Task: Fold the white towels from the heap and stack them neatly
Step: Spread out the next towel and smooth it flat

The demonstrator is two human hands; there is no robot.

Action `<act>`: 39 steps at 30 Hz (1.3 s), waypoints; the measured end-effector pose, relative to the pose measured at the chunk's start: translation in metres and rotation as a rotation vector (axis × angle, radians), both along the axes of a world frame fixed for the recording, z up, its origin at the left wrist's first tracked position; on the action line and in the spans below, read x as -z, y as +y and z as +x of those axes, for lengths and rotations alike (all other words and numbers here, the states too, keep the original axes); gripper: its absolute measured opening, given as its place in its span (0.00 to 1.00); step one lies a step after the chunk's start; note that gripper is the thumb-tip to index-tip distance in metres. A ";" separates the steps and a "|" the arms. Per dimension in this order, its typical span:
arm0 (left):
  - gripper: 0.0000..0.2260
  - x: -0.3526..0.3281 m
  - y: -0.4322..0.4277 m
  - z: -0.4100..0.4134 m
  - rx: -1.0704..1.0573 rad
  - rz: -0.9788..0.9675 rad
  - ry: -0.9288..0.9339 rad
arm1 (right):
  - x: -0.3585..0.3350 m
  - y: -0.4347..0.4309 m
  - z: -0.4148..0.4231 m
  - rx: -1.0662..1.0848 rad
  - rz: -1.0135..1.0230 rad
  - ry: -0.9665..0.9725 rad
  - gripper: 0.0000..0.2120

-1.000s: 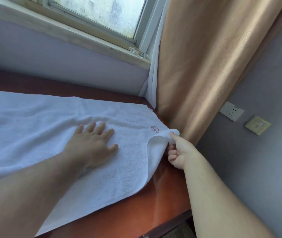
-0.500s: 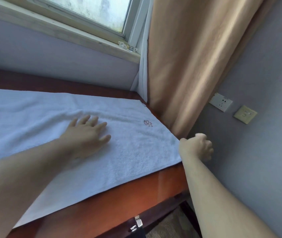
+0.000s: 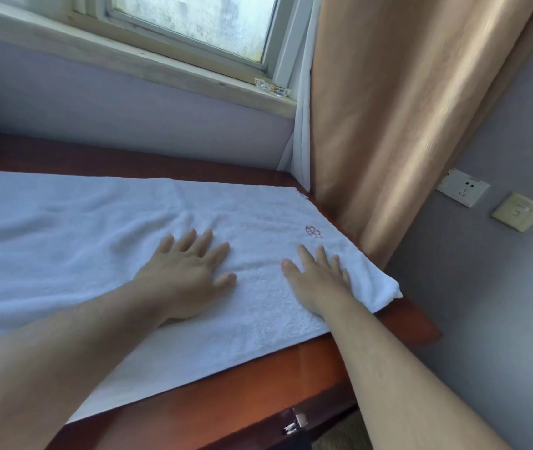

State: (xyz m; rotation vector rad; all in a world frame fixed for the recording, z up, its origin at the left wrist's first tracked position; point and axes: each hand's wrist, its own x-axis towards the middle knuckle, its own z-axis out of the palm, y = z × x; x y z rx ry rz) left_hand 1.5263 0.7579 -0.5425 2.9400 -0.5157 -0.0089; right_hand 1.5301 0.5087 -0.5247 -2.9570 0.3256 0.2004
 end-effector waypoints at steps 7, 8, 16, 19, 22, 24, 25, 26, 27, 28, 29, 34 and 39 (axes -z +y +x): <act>0.31 0.002 0.017 -0.007 -0.037 -0.033 0.037 | -0.006 0.006 -0.012 0.073 -0.042 0.066 0.35; 0.30 0.002 0.022 -0.008 -0.057 -0.039 0.027 | -0.008 0.011 -0.012 0.081 -0.048 0.049 0.34; 0.29 -0.014 0.090 -0.012 -0.267 -0.010 -0.054 | -0.008 0.097 0.005 -0.261 0.105 -0.223 0.31; 0.28 -0.008 0.122 -0.027 -0.281 0.002 -0.026 | 0.002 0.138 0.003 -0.384 0.091 -0.146 0.32; 0.26 -0.008 0.135 -0.043 -0.266 -0.078 -0.047 | 0.009 0.155 -0.002 -0.404 0.007 -0.107 0.32; 0.24 -0.012 0.138 -0.058 -0.248 -0.157 -0.118 | 0.005 0.156 -0.008 -0.400 0.031 -0.226 0.28; 0.23 -0.014 0.142 -0.068 -0.218 -0.198 -0.163 | 0.004 0.156 -0.012 -0.430 0.048 -0.327 0.25; 0.21 -0.015 0.146 -0.081 -0.173 -0.242 -0.196 | 0.004 0.156 -0.019 -0.485 0.075 -0.433 0.21; 0.18 -0.016 0.152 -0.095 -0.127 -0.281 -0.211 | 0.004 0.157 -0.027 -0.556 0.119 -0.514 0.17; 0.15 -0.016 0.159 -0.110 -0.095 -0.295 -0.209 | 0.005 0.161 -0.035 -0.636 0.172 -0.557 0.14; 0.12 -0.017 0.166 -0.125 -0.087 -0.288 -0.194 | 0.005 0.167 -0.046 -0.714 0.228 -0.554 0.11; 0.07 -0.020 0.199 -0.177 -0.190 -0.259 -0.135 | -0.001 0.214 -0.104 -0.982 0.407 -0.363 0.06; 0.06 -0.019 0.236 -0.232 -0.273 -0.322 -0.162 | 0.006 0.253 -0.155 -1.143 0.473 -0.343 0.08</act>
